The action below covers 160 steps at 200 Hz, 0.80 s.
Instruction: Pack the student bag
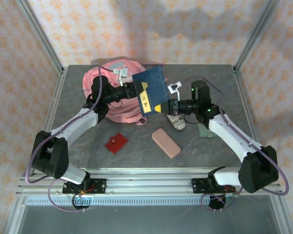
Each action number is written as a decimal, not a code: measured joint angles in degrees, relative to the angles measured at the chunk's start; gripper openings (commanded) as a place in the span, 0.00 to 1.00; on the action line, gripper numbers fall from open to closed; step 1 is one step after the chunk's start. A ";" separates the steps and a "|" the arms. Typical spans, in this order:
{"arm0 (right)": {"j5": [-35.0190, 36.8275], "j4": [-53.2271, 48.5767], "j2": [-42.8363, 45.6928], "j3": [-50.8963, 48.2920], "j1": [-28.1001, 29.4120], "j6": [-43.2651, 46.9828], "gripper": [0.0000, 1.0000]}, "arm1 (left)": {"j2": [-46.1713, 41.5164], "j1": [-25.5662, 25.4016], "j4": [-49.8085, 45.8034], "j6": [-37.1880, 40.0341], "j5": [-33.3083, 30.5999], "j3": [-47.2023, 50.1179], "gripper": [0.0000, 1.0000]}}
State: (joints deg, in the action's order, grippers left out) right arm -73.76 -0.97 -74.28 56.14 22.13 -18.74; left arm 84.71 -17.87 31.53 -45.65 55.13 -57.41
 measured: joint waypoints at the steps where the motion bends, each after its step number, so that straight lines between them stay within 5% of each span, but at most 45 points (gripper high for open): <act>1: 0.00 -0.07 0.00 0.00 0.00 0.02 0.00 | 0.00 0.00 0.11 0.09 0.11 0.09 0.38; 19: 0.07 -1.29 0.00 0.00 -0.11 0.50 0.06 | -0.02 0.52 2.73 -2.25 2.16 1.16 0.00; 48: 0.48 -1.51 -0.22 0.00 -0.15 0.74 0.36 | -0.98 1.11 5.97 -4.13 3.56 2.89 0.00; 92: 5.57 12.63 1.31 -4.42 -0.17 -9.86 0.64 | -1.11 1.53 13.55 -12.74 -3.91 9.49 0.00; 120: 10.58 28.28 4.63 -13.20 1.05 -20.24 0.65 | -1.11 1.53 21.22 -19.39 -10.08 13.92 0.00; 160: 19.71 38.14 4.59 -15.67 5.84 -26.99 0.60 | -1.11 -0.22 29.53 -25.92 -16.96 17.42 0.00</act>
State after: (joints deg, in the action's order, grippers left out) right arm -54.04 37.17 -69.69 40.47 27.97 -45.74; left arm 83.59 -18.09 61.06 -71.57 38.17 -39.99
